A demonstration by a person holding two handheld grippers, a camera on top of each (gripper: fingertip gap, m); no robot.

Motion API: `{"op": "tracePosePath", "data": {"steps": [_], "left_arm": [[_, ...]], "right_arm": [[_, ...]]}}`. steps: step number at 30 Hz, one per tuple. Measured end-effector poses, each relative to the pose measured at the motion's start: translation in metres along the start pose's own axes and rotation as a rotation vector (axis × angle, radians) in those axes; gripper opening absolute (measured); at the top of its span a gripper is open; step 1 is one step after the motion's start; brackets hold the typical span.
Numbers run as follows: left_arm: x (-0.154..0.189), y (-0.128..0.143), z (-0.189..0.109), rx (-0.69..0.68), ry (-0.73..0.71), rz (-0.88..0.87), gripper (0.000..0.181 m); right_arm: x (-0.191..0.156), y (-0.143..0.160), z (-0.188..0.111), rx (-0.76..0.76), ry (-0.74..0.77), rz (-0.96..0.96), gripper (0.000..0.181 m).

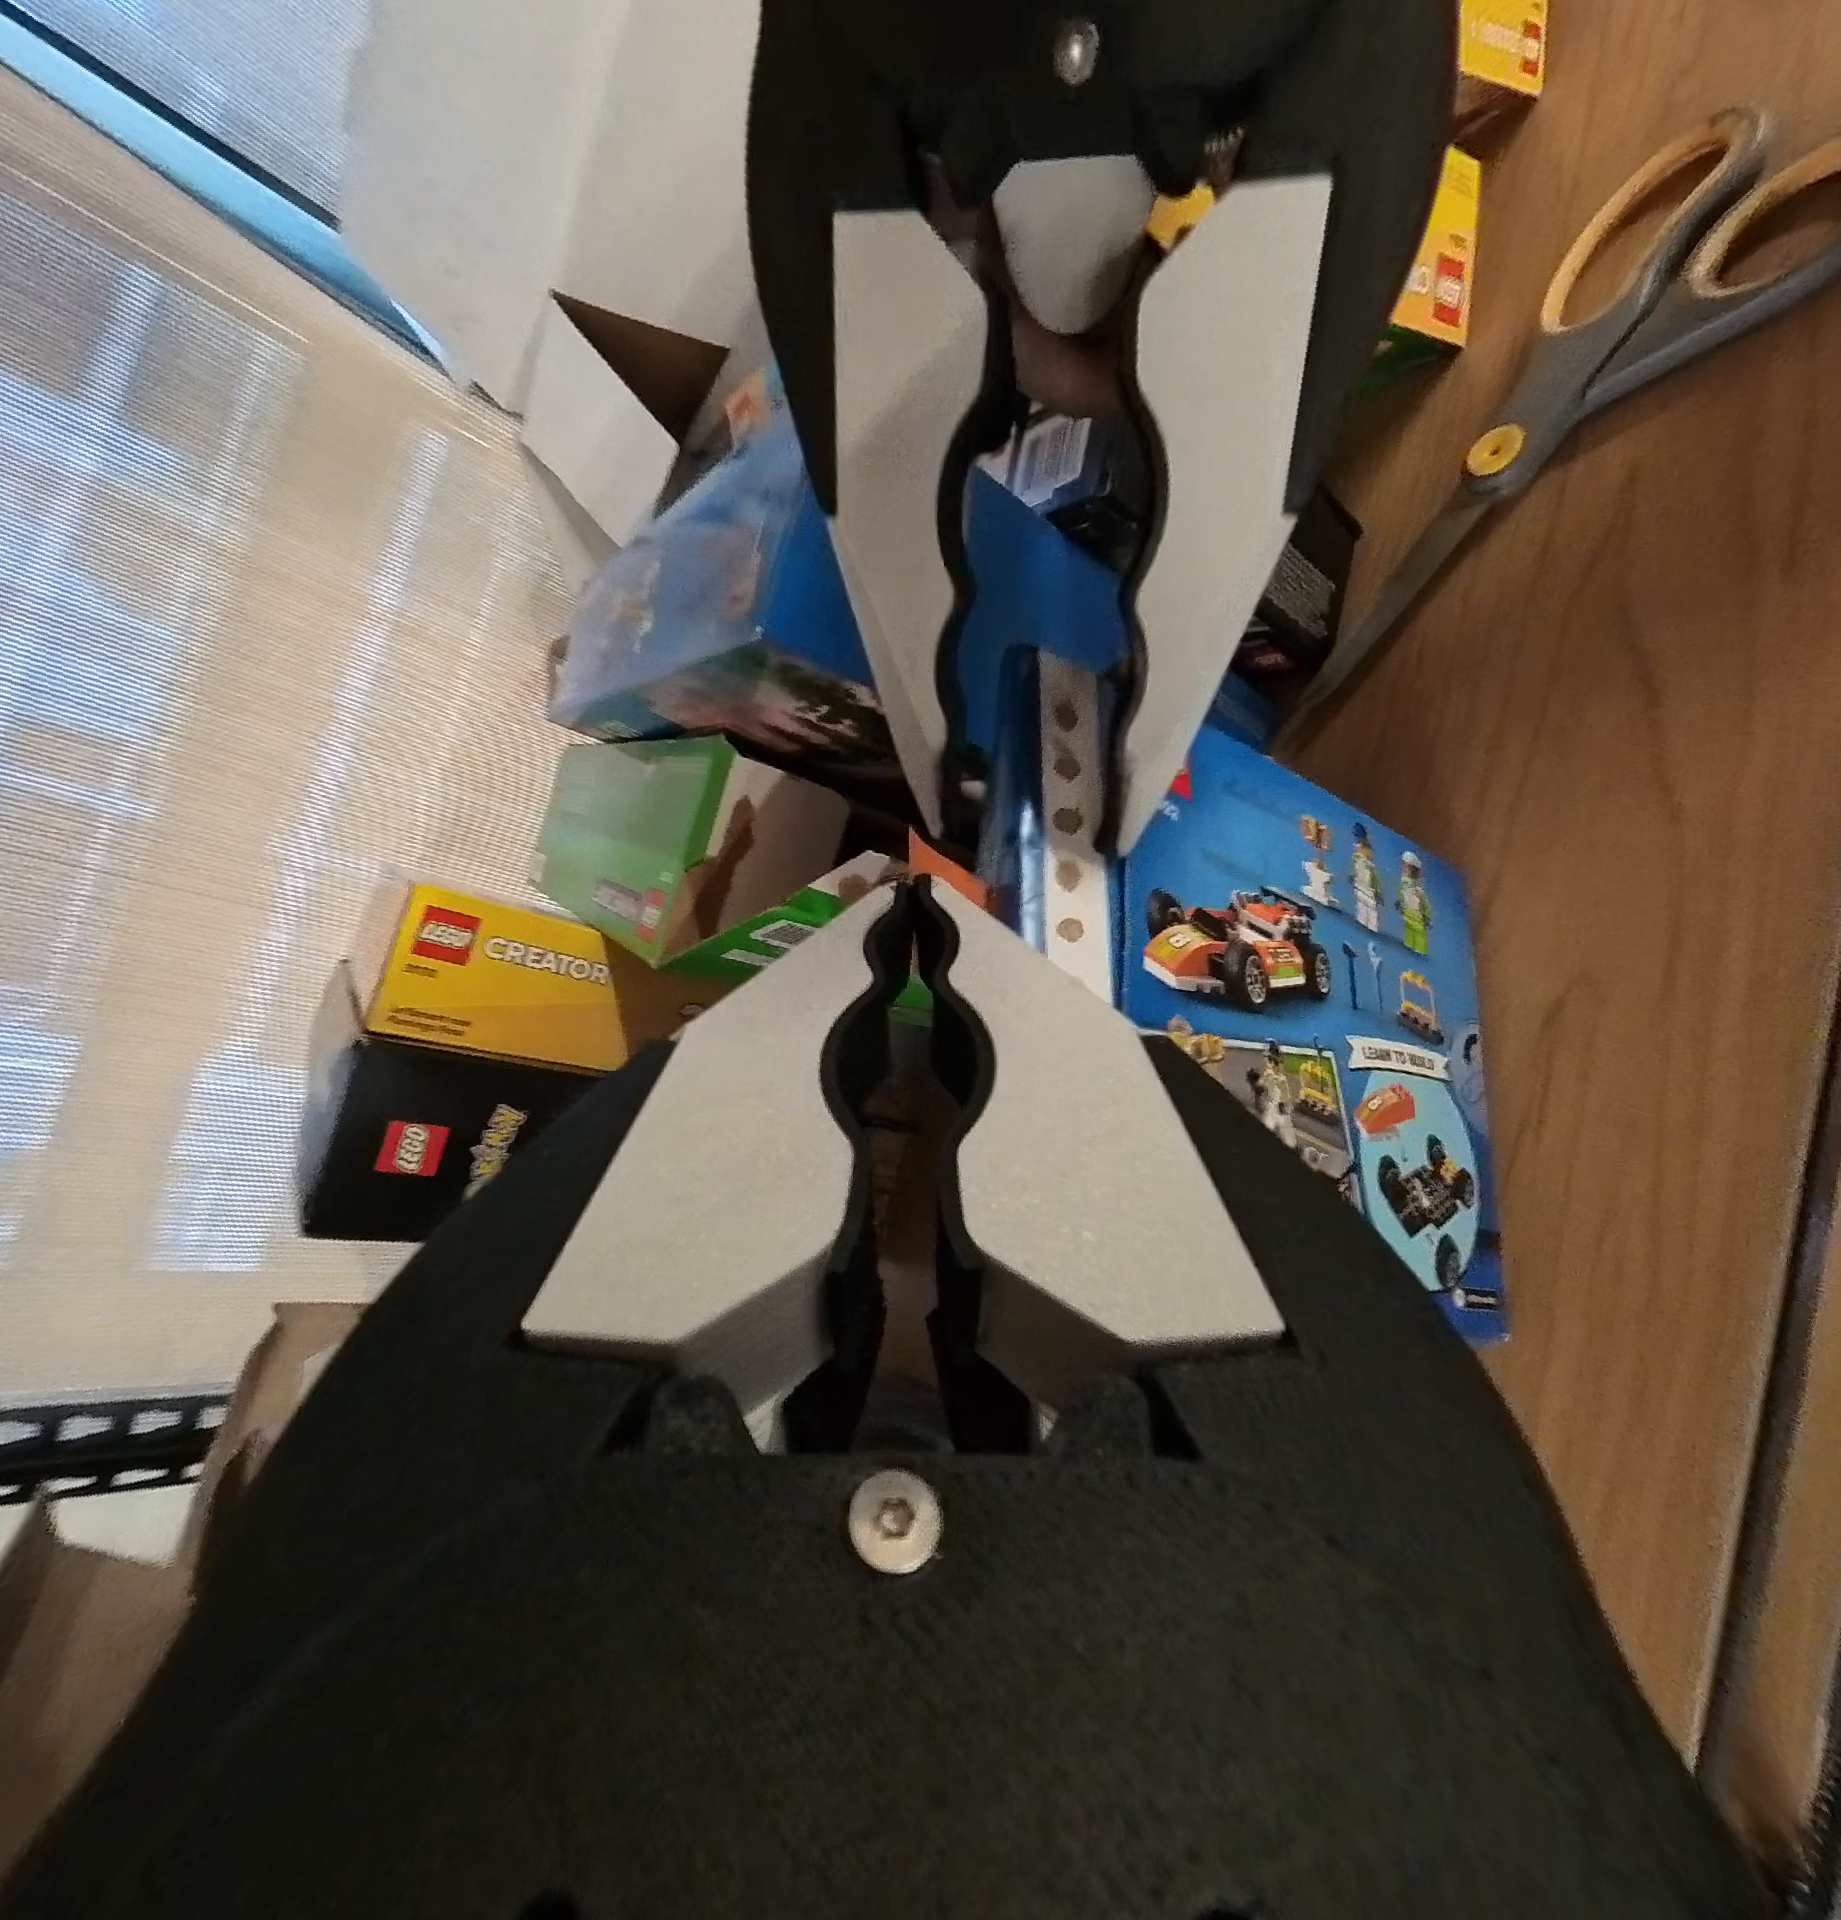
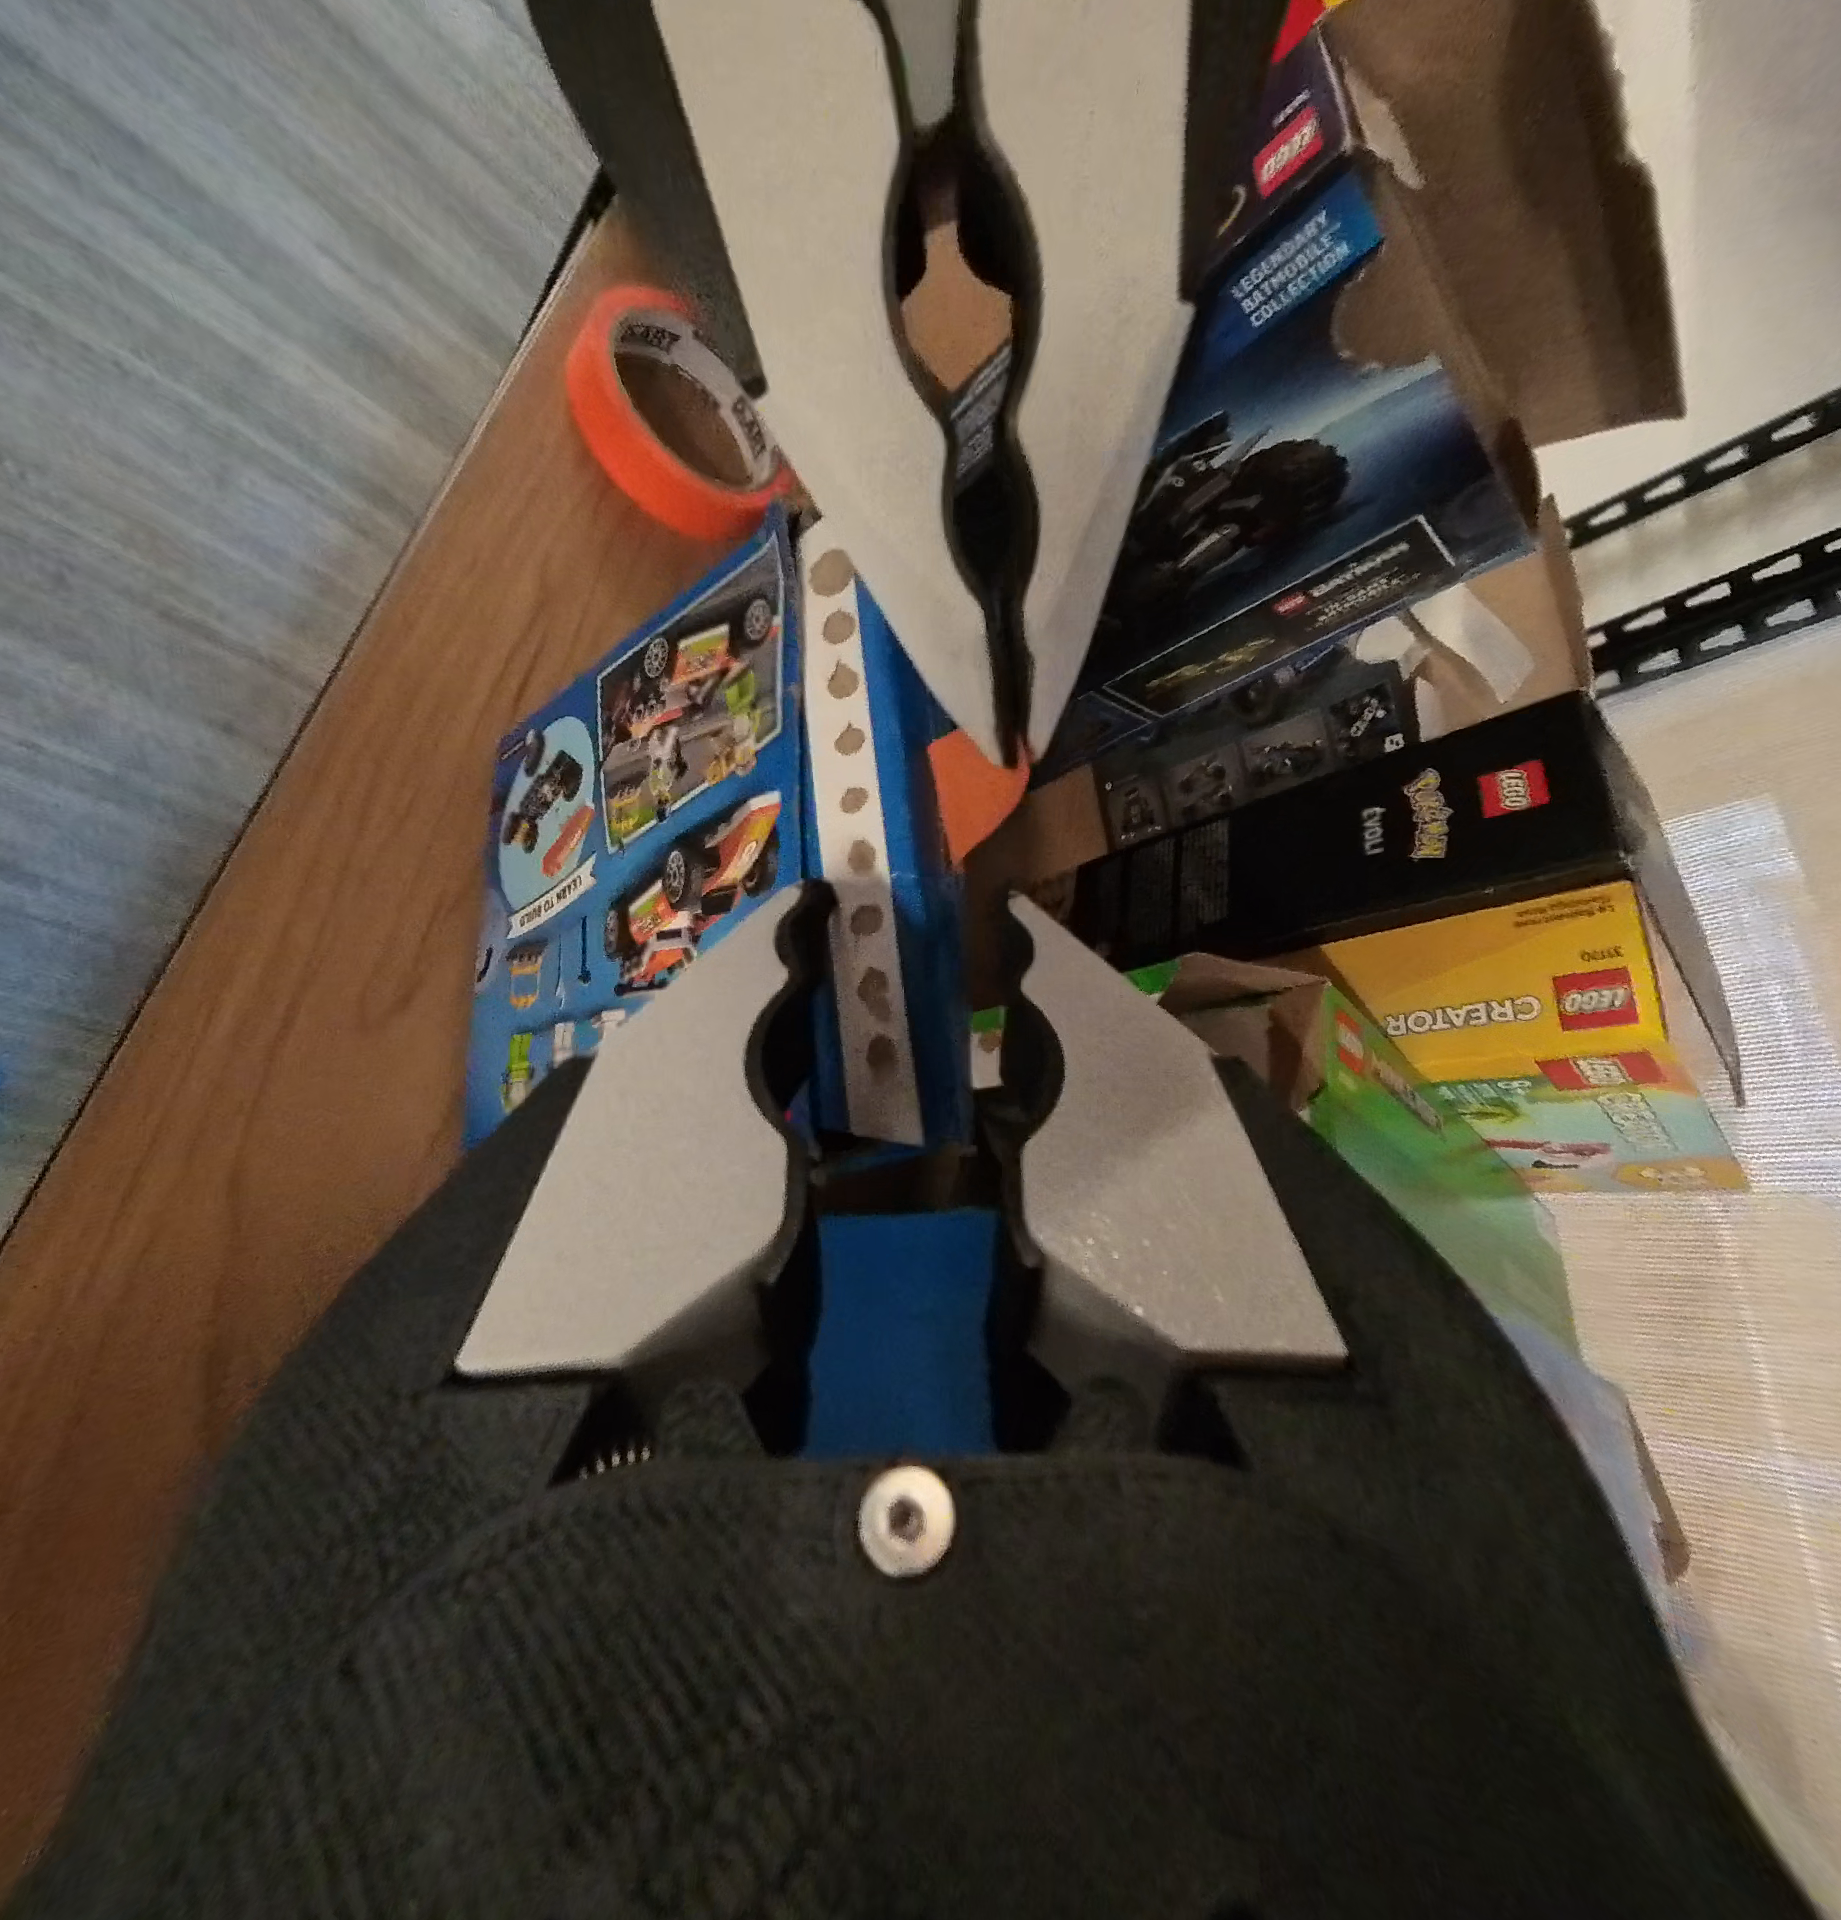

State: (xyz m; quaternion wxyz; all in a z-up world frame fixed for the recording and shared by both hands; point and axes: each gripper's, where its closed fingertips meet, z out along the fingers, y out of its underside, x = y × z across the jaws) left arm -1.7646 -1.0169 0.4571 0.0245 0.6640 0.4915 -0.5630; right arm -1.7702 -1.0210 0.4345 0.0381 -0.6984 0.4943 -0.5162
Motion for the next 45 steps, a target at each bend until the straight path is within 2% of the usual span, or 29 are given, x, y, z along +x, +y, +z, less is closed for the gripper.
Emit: {"op": "tracePosePath", "data": {"steps": [7,9,11,13,17,20,25,30,31,33,42,45], "left_arm": [[-0.002,0.003,0.005,0.011,0.056,-0.059,0.0],[-0.004,0.005,0.005,0.009,0.051,-0.065,0.0],[-0.005,0.005,0.005,0.012,0.054,-0.071,0.0],[-0.004,0.006,0.005,0.009,0.062,-0.071,0.0],[-0.005,0.003,0.002,0.005,0.07,-0.059,0.0],[-0.004,-0.002,0.002,0.004,0.094,-0.055,0.0],[-0.003,-0.003,0.003,-0.019,0.124,-0.023,0.0],[-0.003,-0.004,0.003,-0.021,0.164,-0.032,0.0],[-0.003,-0.004,0.003,-0.021,0.165,-0.037,0.0],[-0.003,-0.003,0.003,-0.02,0.17,-0.046,0.0],[-0.006,0.002,0.002,-0.07,0.155,-0.063,0.001],[-0.008,0.002,0.001,-0.108,0.155,-0.07,0.01]], "right_arm": [[0.007,0.008,0.006,-0.081,-0.068,0.079,0.028],[0.006,0.007,0.004,-0.085,-0.078,0.066,0.016],[0.005,0.009,0.004,-0.093,-0.078,0.064,0.016],[0.005,0.009,0.003,-0.086,-0.076,0.049,0.017],[0.007,0.011,-0.003,-0.089,-0.078,0.027,0.033],[0.002,0.014,-0.005,-0.072,-0.15,0.061,0.033],[0.006,0.016,0.0,-0.06,-0.153,0.056,0.029],[0.009,0.013,0.001,-0.038,-0.139,0.011,0.039],[0.008,0.011,0.001,-0.022,-0.146,0.007,0.038],[0.004,0.013,0.003,-0.019,-0.171,0.006,0.026],[0.009,0.012,0.007,-0.047,-0.094,-0.012,0.015],[0.01,0.01,0.006,-0.051,-0.084,-0.015,0.014]]}}
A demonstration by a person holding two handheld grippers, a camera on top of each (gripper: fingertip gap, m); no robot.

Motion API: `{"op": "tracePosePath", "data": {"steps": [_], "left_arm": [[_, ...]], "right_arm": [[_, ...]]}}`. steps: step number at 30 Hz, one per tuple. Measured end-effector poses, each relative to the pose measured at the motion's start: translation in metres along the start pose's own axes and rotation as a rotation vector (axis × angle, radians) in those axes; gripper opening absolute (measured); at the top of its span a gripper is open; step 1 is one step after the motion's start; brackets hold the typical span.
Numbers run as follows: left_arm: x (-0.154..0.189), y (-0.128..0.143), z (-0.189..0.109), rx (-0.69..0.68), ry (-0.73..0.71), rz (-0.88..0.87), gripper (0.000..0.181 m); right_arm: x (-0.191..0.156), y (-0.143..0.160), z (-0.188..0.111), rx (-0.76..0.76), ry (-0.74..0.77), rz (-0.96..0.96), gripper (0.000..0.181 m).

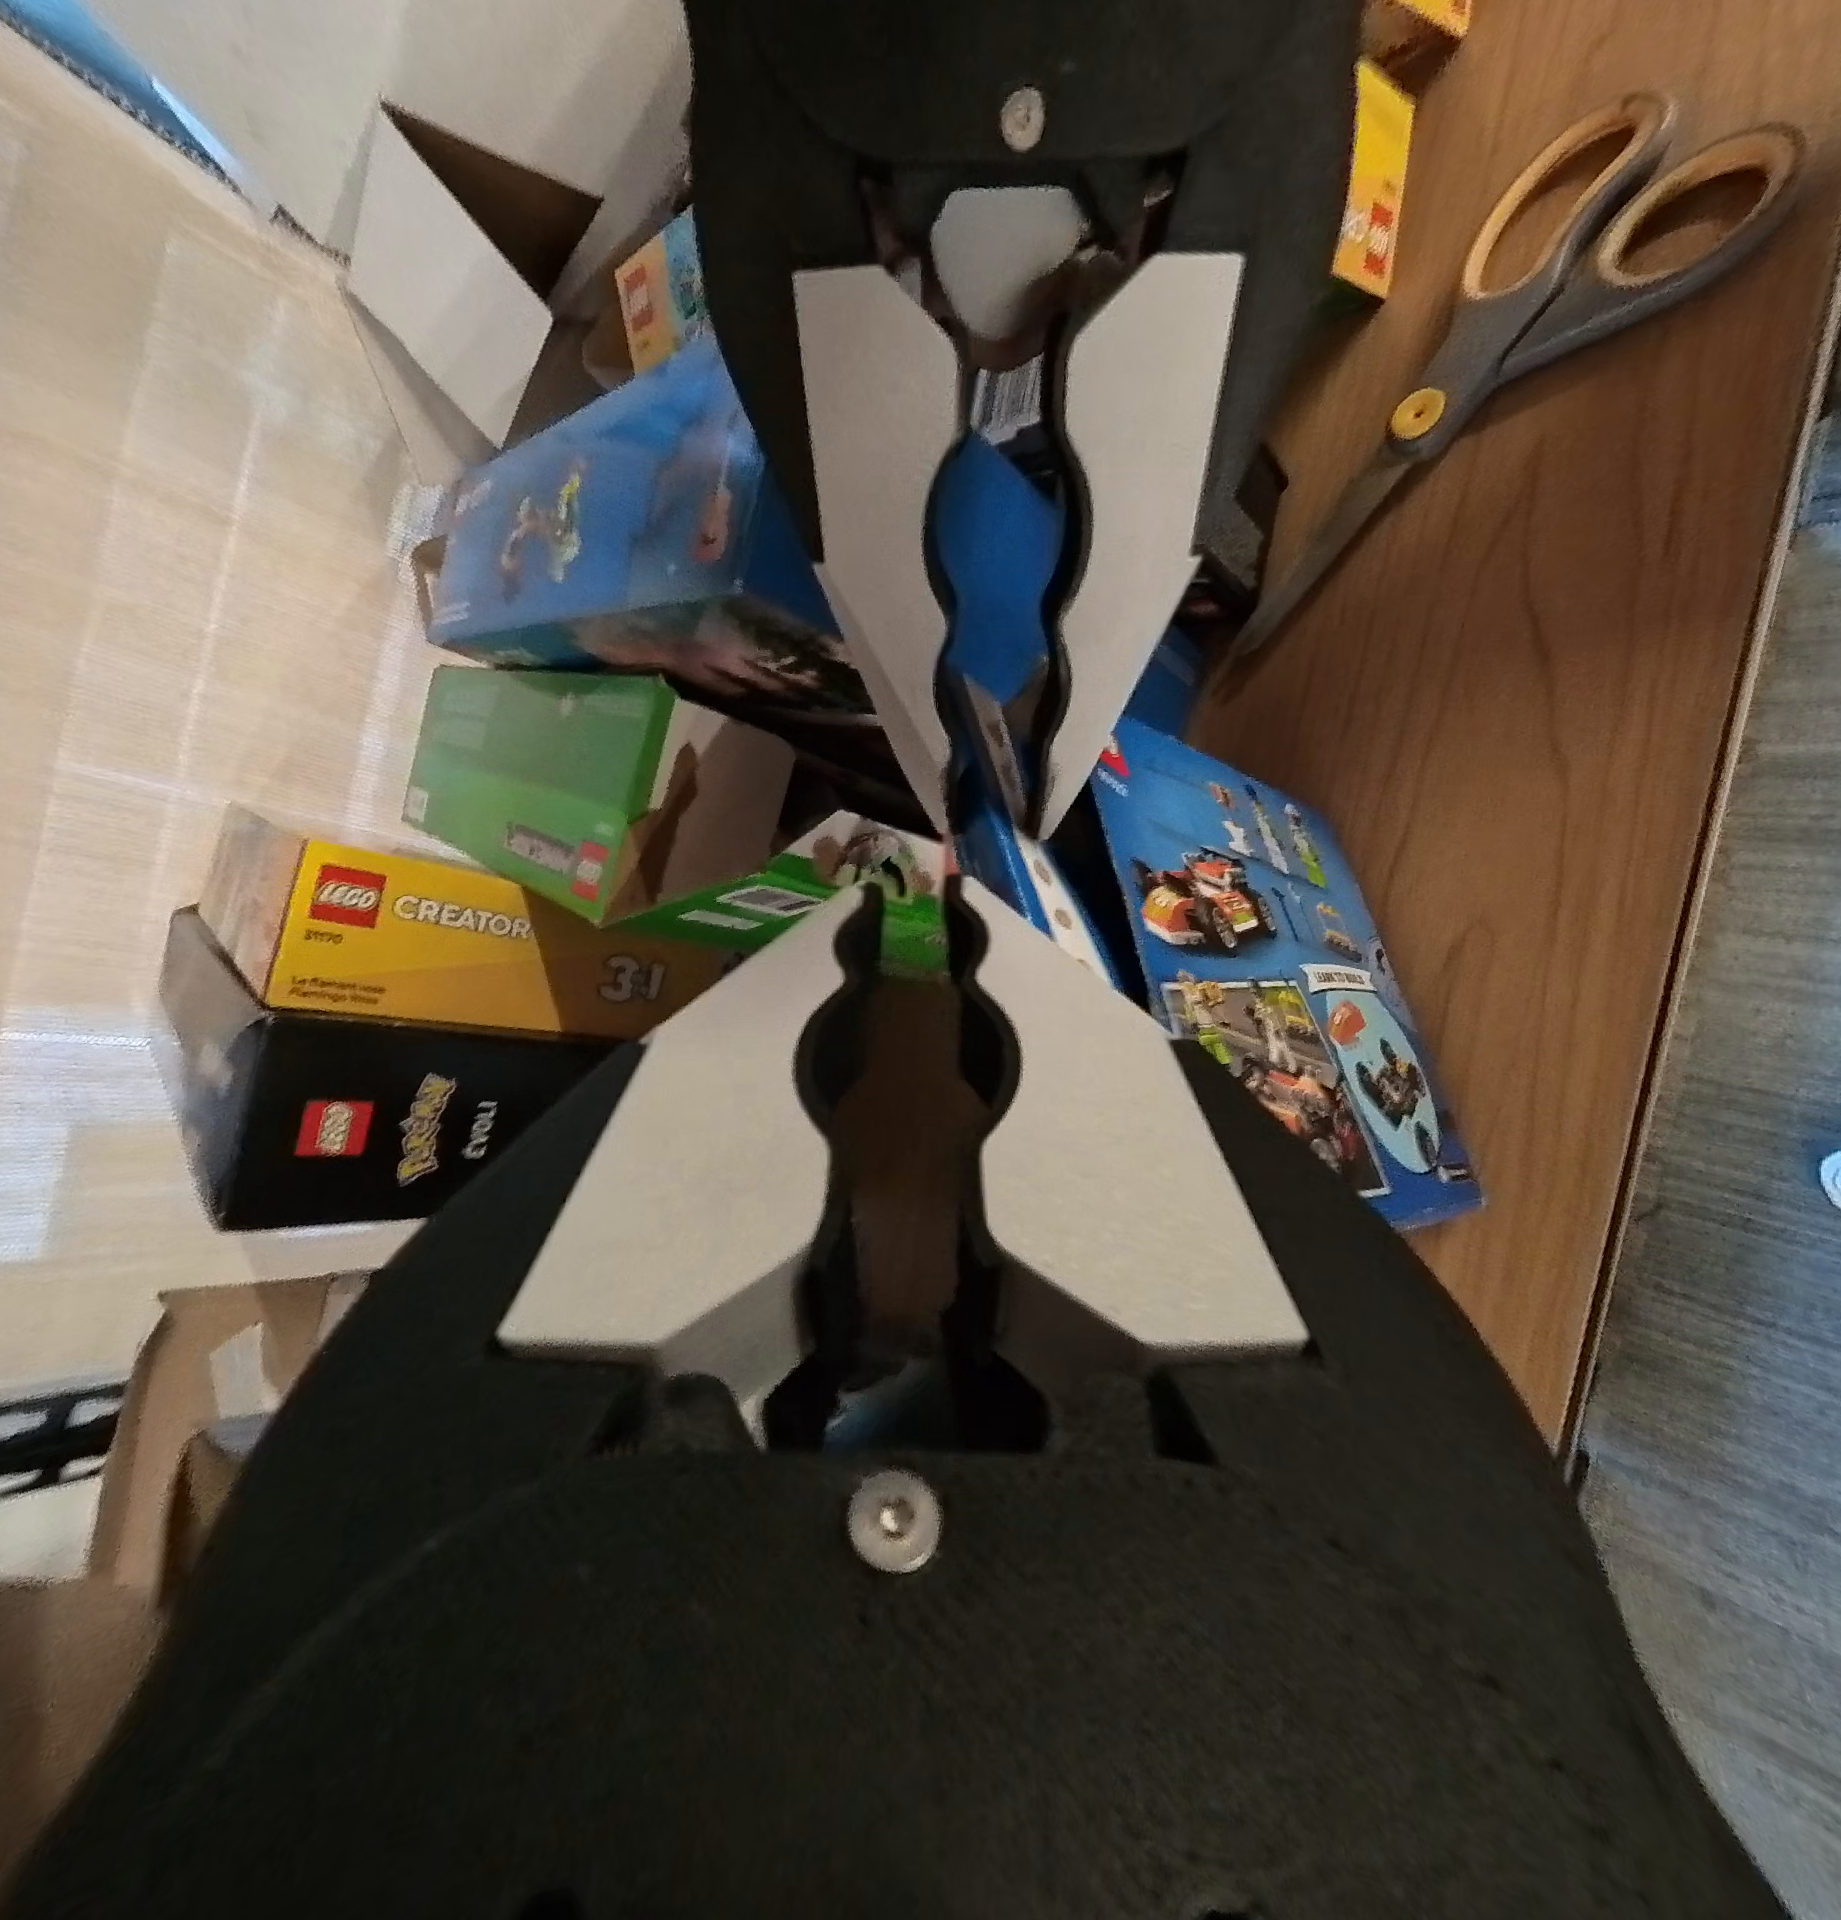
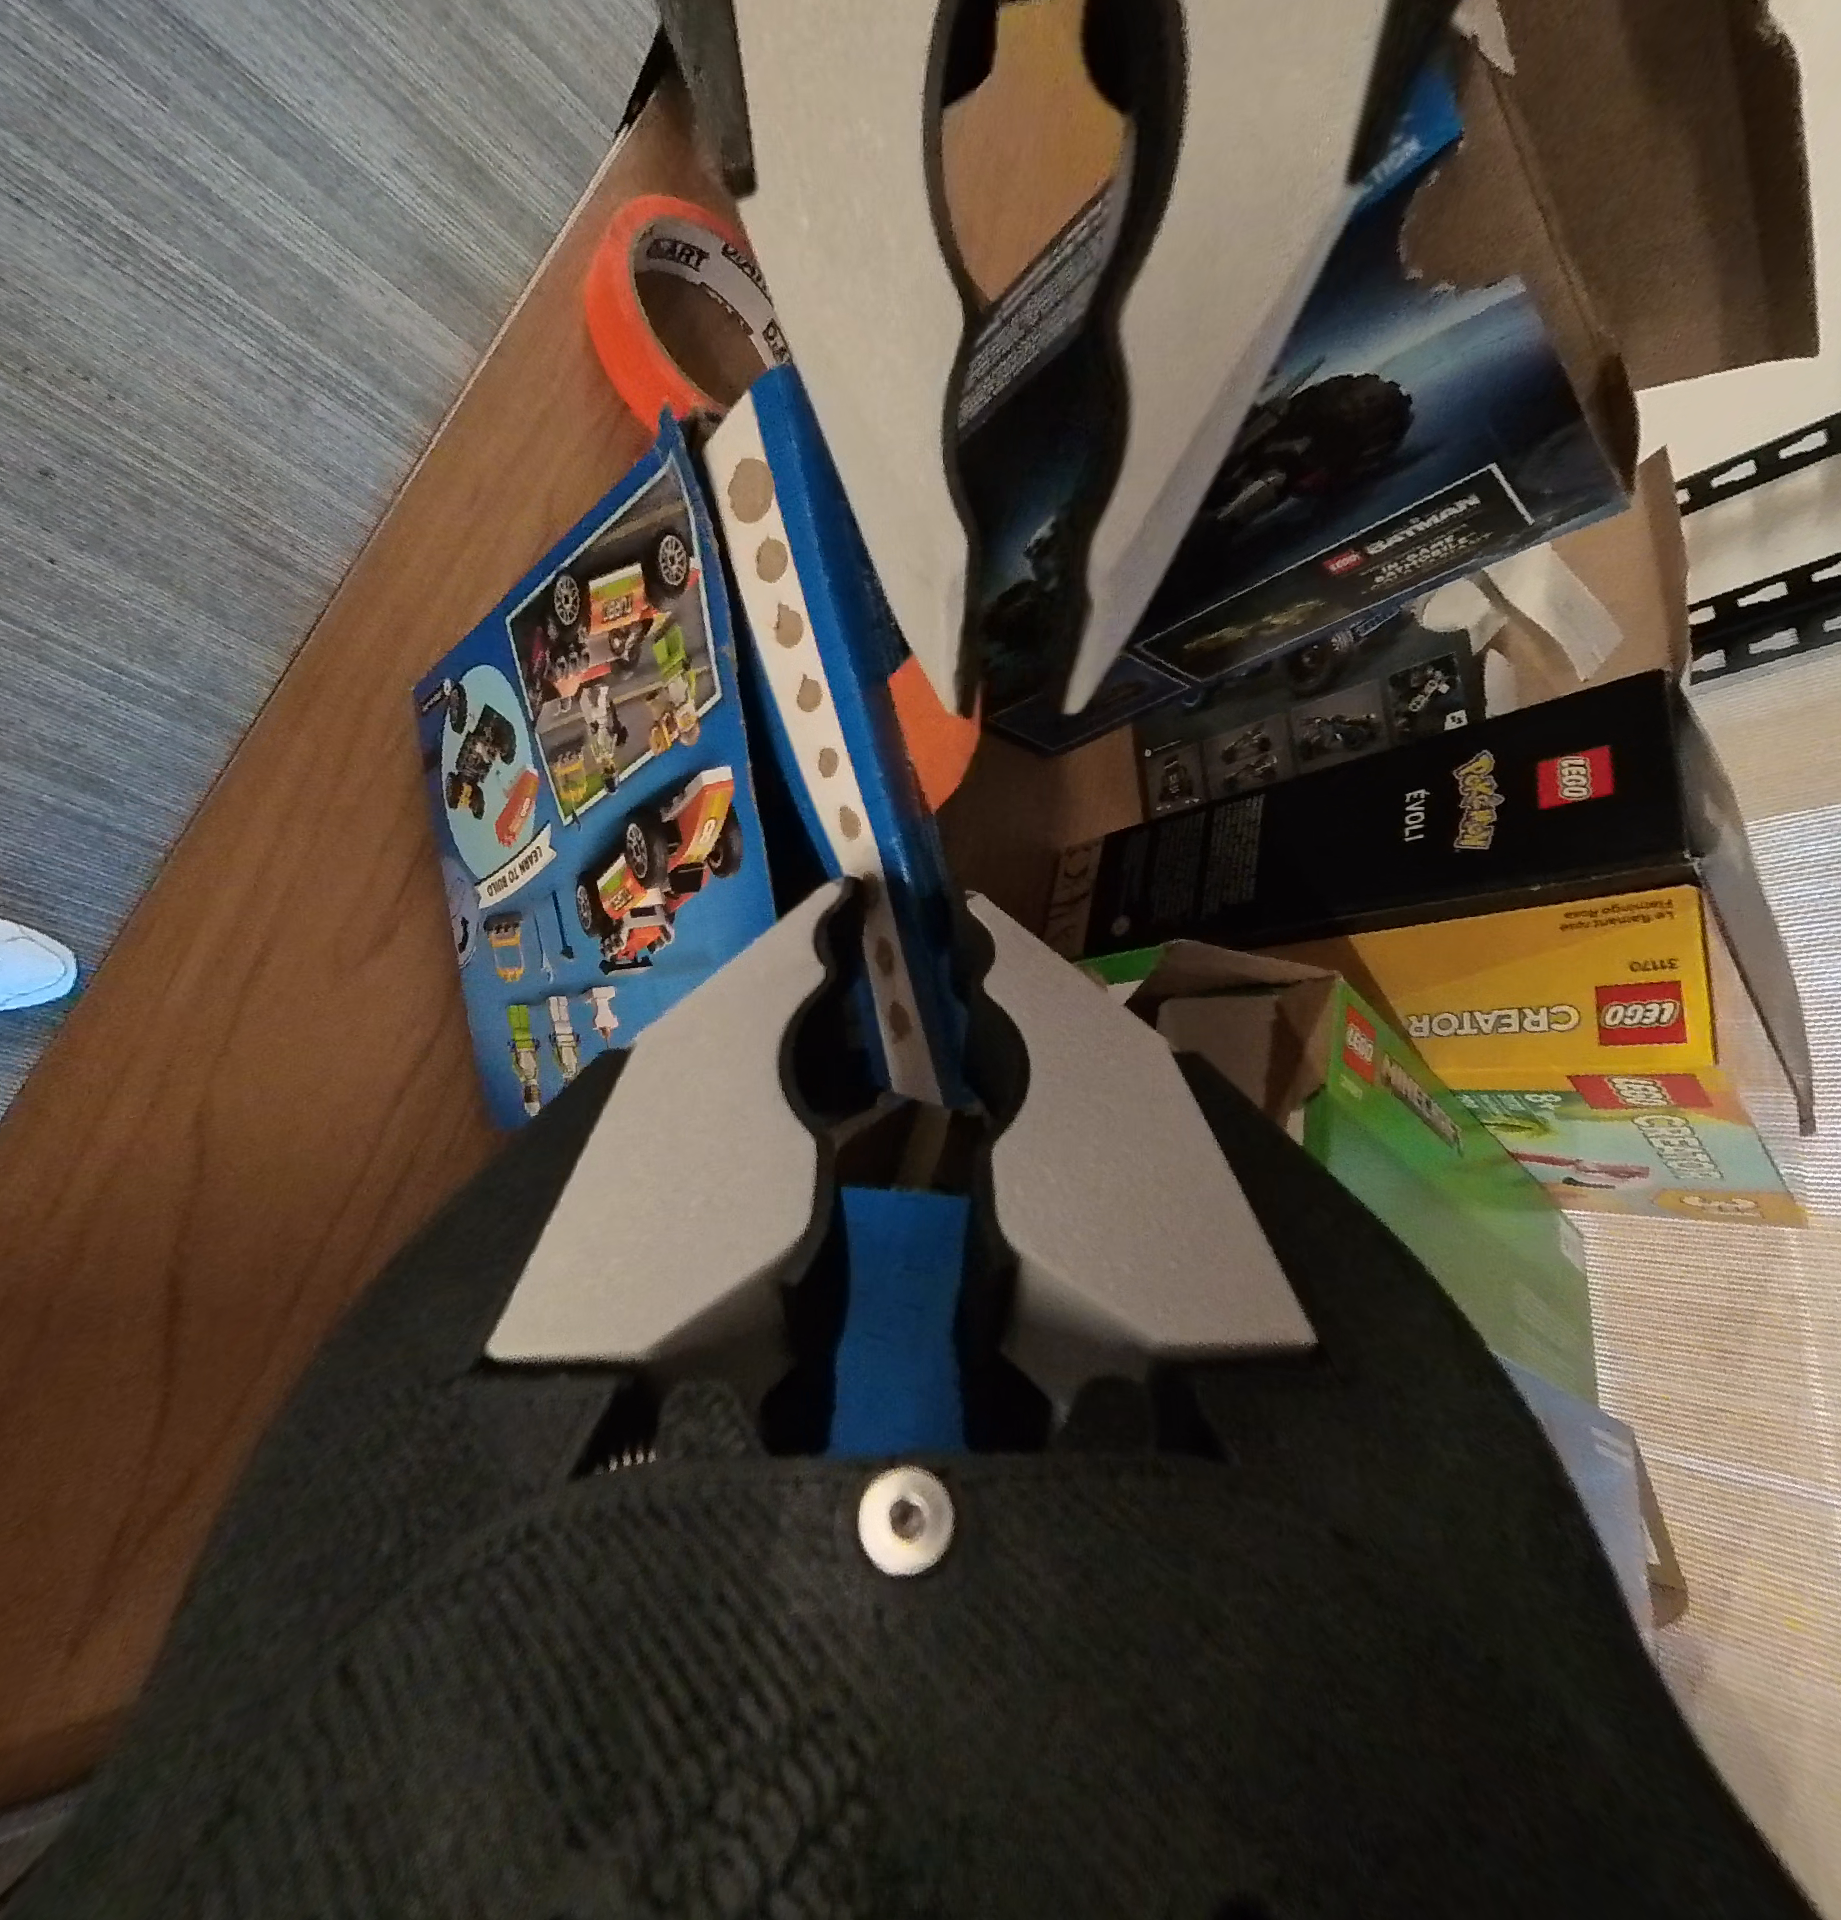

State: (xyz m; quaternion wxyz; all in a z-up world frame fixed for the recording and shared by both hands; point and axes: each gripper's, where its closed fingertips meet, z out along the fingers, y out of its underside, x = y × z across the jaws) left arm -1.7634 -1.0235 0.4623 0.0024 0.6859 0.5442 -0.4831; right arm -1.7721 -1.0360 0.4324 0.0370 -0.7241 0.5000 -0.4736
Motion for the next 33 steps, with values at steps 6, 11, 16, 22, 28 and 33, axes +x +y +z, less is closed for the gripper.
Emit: {"op": "tracePosePath", "data": {"steps": [6,11,16,22,28,33], "left_arm": [[-0.008,0.002,-0.007,-0.059,-0.038,-0.018,0.029],[-0.01,0.007,-0.008,-0.106,-0.025,-0.061,0.031],[-0.004,0.001,-0.005,-0.136,0.122,-0.204,0.031],[0.003,0.006,0.003,-0.128,0.307,-0.499,0.041],[0.001,0.008,0.0,-0.074,0.359,-0.621,0.039],[0.003,0.01,-0.002,-0.072,0.42,-0.72,0.041]], "right_arm": [[0.0,-0.002,-0.001,0.02,0.008,0.019,0.012],[0.001,-0.001,0.001,0.005,0.011,0.03,0.01],[0.001,-0.005,0.003,0.005,0.009,0.038,0.009],[0.0,-0.004,0.004,-0.001,0.0,0.065,0.009],[0.0,-0.006,0.003,0.009,-0.012,0.073,0.008],[-0.001,-0.008,0.004,0.01,-0.021,0.076,0.008]]}}
